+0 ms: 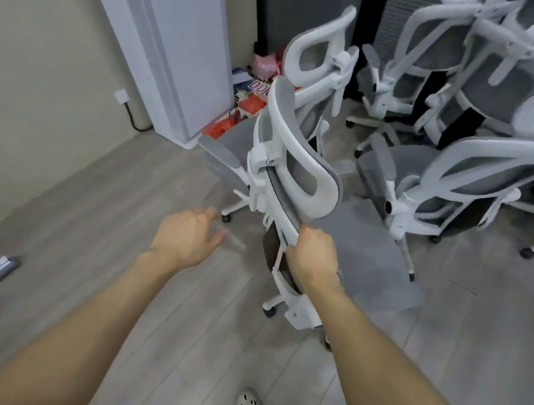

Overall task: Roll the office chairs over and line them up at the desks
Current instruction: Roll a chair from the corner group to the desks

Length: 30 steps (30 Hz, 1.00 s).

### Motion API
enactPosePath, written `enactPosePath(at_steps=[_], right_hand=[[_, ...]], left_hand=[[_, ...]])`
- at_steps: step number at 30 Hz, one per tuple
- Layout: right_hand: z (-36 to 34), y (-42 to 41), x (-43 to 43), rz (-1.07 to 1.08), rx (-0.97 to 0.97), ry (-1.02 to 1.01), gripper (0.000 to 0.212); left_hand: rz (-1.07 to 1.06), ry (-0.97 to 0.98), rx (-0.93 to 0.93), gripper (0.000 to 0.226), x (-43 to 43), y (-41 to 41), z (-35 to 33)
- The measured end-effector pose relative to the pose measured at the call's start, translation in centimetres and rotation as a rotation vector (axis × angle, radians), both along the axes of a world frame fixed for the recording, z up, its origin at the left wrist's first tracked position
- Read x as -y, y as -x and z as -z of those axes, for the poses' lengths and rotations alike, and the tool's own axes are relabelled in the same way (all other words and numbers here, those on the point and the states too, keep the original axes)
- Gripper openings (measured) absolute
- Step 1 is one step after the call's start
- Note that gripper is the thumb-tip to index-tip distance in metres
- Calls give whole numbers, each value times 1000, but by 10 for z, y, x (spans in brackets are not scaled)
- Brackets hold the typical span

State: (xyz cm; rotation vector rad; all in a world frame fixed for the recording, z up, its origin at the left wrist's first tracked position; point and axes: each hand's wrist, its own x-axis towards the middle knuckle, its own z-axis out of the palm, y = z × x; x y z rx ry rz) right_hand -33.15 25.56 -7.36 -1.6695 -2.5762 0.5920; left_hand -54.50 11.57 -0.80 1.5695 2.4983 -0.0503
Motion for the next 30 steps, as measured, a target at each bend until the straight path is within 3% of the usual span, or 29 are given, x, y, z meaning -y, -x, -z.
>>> enactPosePath(at_steps=[7,15,17,20,24,30], right_hand=[[9,-69,34,192,38,-47,21],[19,-158,111,455,-43,-135,18],[21,-171,140,477,-94,-147,19],[22,-182,187,548,-83,-167,19],[27,-182,248,679,-66,-216,18],[34,-156,321,950,-73,-291,24]], left_hand=[[59,-188,154,56,-55,28,-5],[359,-293,181,112,-58,25,-5],[486,-240,208,112,-63,21,3],[563,-149,391,98,-68,15,22],[662,-298,477,95,-38,1,43],[870,-224,513,93,-44,-20,42]])
